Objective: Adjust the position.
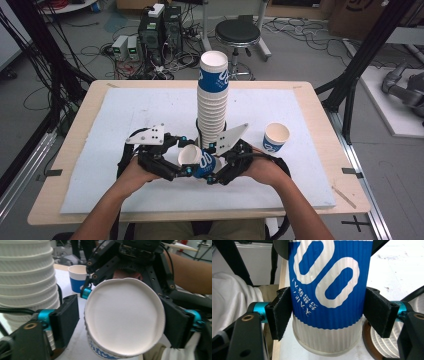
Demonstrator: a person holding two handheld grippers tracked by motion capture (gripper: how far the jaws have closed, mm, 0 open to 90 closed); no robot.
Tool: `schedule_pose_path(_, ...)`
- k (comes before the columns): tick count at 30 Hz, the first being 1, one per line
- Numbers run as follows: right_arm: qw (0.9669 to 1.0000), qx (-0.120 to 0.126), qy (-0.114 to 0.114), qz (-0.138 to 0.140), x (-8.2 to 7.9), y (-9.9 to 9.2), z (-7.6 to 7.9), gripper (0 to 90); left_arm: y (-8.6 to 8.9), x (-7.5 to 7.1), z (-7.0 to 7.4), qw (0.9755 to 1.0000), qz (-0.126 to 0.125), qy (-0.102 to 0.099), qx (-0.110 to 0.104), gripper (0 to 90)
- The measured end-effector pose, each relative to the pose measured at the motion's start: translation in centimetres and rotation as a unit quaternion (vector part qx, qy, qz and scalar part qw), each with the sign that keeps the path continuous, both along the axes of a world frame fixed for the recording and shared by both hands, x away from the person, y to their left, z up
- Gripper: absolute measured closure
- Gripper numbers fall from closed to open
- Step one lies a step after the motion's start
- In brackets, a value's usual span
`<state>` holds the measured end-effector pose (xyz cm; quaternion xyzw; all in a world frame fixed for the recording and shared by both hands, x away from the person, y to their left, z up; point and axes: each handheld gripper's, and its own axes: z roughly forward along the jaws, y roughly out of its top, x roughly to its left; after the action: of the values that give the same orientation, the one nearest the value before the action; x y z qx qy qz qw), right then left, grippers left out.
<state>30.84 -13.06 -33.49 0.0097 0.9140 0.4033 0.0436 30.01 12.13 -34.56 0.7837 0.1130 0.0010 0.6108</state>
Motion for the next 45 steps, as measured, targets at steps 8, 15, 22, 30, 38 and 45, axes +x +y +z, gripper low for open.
schedule_pose_path(8, 0.9994, 0.033, 0.009, -0.001, 0.2, -0.4, -0.5, 21.6, 0.3, 0.1, 0.2, 0.9999, -0.006, -0.010, -0.003, 29.3)
schedule_pose_path(15, 0.9856, 0.156, 0.043, -0.049, 0.4, -2.6, -1.6, 13.5, 1.2, 0.4, 0.0, 0.9986, -0.001, -0.006, -0.052, 29.6)
schedule_pose_path(22, 0.9702, 0.225, 0.049, -0.075, 0.7, -4.5, -2.3, 13.2, 1.7, 0.8, -0.7, 0.9954, 0.010, -0.005, -0.095, 29.5)
schedule_pose_path(30, 0.9701, 0.228, 0.057, -0.060, 0.4, -3.6, -2.8, 13.2, 1.1, 0.5, -0.6, 0.9930, 0.001, -0.010, -0.118, 29.4)
schedule_pose_path(38, 0.9673, 0.240, 0.066, -0.048, 0.1, -2.4, -3.4, 13.3, 0.9, 0.3, -0.8, 0.9906, -0.005, -0.003, -0.136, 29.4)
schedule_pose_path(45, 0.9680, 0.240, 0.067, -0.029, 0.1, -2.6, -3.2, 20.4, 1.0, 0.5, -0.8, 0.9897, -0.016, 0.004, -0.142, 30.2)
